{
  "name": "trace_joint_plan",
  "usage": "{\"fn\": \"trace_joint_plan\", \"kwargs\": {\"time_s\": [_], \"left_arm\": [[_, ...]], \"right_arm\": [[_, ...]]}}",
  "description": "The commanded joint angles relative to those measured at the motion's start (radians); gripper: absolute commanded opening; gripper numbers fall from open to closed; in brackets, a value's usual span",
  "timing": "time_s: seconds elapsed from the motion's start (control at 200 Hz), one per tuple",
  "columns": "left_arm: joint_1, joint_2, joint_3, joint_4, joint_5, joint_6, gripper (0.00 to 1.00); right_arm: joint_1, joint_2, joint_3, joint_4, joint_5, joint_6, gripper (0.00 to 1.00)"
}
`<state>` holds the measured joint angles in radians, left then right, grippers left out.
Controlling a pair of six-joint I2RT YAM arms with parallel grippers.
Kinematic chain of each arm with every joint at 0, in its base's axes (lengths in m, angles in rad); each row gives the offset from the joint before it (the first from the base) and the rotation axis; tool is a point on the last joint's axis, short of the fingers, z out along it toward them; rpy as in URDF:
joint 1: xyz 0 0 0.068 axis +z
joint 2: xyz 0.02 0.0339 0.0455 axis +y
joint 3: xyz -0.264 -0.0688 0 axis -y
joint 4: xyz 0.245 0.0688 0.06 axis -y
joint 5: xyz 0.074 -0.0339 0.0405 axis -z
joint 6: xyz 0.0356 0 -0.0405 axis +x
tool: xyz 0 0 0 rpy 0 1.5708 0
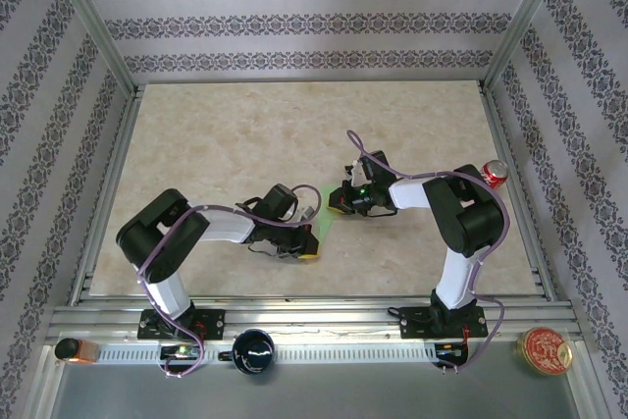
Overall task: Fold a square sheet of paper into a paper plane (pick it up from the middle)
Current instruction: Fold the wing for the fifth time at the center of the table.
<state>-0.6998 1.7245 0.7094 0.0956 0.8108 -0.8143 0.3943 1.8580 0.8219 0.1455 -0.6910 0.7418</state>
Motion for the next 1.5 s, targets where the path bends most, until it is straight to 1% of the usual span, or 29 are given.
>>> {"fn": "trace_joint_plan", "kwargs": {"time_s": [0.0, 0.08, 0.155, 0.26, 0.345, 0.47, 0.64, 0.784, 0.984, 1.089, 1.149, 1.284, 1.494], "left_arm": [[-0.005, -0.091, -0.004, 0.003, 0.042, 0.001, 0.00], [0.017, -0.116, -0.003, 0.099, 0.069, -0.054, 0.00], [0.044, -0.104, 0.021, 0.168, 0.071, -0.097, 0.00], [0.076, -0.031, 0.095, 0.154, 0.005, -0.114, 0.00], [0.089, 0.045, 0.149, 0.173, -0.067, -0.165, 0.00], [0.089, 0.131, 0.237, 0.170, -0.079, -0.170, 0.00], [0.085, 0.181, 0.273, 0.103, -0.091, -0.157, 0.00], [0.085, 0.185, 0.274, 0.046, -0.109, -0.121, 0.00], [0.084, 0.168, 0.236, 0.045, -0.113, -0.099, 0.00], [0.084, 0.167, 0.238, 0.067, -0.102, -0.115, 0.00], [0.085, 0.177, 0.261, 0.037, -0.098, -0.101, 0.00], [0.085, 0.199, 0.299, -0.040, -0.127, -0.060, 0.00], [0.084, 0.237, 0.263, -0.089, -0.155, -0.020, 0.00]], "right_arm": [[-0.023, 0.053, -0.037, -0.061, 0.111, -0.005, 0.00], [-0.022, 0.049, -0.046, -0.049, 0.112, 0.005, 0.00], [-0.020, 0.046, -0.049, -0.043, 0.111, 0.011, 0.01], [-0.014, 0.043, -0.049, -0.037, 0.108, 0.017, 0.01], [-0.014, 0.044, -0.049, -0.035, 0.108, 0.019, 0.01], [-0.009, 0.038, -0.044, -0.040, 0.114, 0.027, 0.01], [-0.004, 0.033, -0.043, -0.018, 0.105, 0.042, 0.02], [0.002, 0.030, -0.038, -0.018, 0.111, 0.049, 0.02], [0.002, 0.036, -0.034, -0.018, 0.107, 0.051, 0.02], [0.003, 0.035, -0.034, -0.020, 0.109, 0.056, 0.02], [0.004, 0.031, -0.035, -0.018, 0.109, 0.058, 0.02], [0.005, 0.028, -0.035, -0.012, 0.101, 0.056, 0.02], [-0.003, 0.012, -0.020, -0.012, 0.077, 0.047, 0.04]]}}
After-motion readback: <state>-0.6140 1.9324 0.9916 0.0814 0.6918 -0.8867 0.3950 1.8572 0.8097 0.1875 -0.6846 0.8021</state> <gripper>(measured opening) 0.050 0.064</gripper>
